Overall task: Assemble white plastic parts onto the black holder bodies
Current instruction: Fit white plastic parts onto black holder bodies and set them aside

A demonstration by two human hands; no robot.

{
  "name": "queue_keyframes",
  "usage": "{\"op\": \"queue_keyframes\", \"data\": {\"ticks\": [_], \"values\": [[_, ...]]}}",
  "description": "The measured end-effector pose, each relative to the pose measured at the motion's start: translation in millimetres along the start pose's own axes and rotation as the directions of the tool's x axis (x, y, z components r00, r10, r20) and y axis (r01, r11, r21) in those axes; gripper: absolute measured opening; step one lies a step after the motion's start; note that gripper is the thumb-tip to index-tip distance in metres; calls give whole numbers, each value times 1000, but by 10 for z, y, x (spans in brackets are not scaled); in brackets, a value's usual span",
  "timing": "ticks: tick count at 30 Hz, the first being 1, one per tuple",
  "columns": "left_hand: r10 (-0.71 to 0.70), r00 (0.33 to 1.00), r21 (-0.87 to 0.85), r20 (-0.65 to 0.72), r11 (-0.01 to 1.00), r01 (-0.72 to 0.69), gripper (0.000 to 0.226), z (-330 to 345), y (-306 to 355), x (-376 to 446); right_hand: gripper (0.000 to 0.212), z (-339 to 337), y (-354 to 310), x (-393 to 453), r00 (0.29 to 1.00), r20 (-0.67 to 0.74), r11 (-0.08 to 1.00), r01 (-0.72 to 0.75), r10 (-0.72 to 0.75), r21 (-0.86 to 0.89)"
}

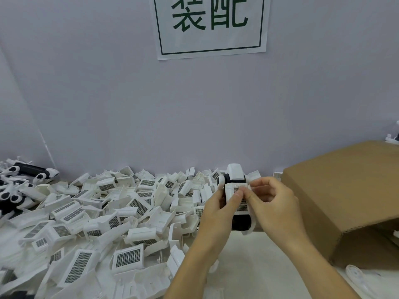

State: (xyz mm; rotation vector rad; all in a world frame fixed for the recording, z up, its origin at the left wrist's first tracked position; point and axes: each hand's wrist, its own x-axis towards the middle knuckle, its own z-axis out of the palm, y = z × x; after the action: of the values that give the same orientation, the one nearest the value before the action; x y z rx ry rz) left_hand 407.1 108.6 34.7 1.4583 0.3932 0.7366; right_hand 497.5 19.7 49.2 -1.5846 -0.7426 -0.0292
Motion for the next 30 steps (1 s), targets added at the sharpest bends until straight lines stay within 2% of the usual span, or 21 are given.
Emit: {"op": "queue_keyframes", "data": {"ticks": [5,10,14,20,30], "values": [[2,999,-19,-42,1000,-3,28,9,8,-2,32,6,-12,-3,976,122,983,-184,181,17],[62,993,30,-99,998,-60,36,18,37,-23,43,36,-65,-36,929,288,966,-255,232,42],[78,993,26,-94,997,-76,35,21,55,-42,32,65,-139,-61,923,313,920,-308,226,242],[-34,996,-6,-83,999,33,45,34,73,-51,27,121,-110,-94,901,318,821,-409,294,399],[-88,981,35,-171,995,95,56,56,102,-62,25,132,-97,-104,899,324,793,-420,296,440]]}}
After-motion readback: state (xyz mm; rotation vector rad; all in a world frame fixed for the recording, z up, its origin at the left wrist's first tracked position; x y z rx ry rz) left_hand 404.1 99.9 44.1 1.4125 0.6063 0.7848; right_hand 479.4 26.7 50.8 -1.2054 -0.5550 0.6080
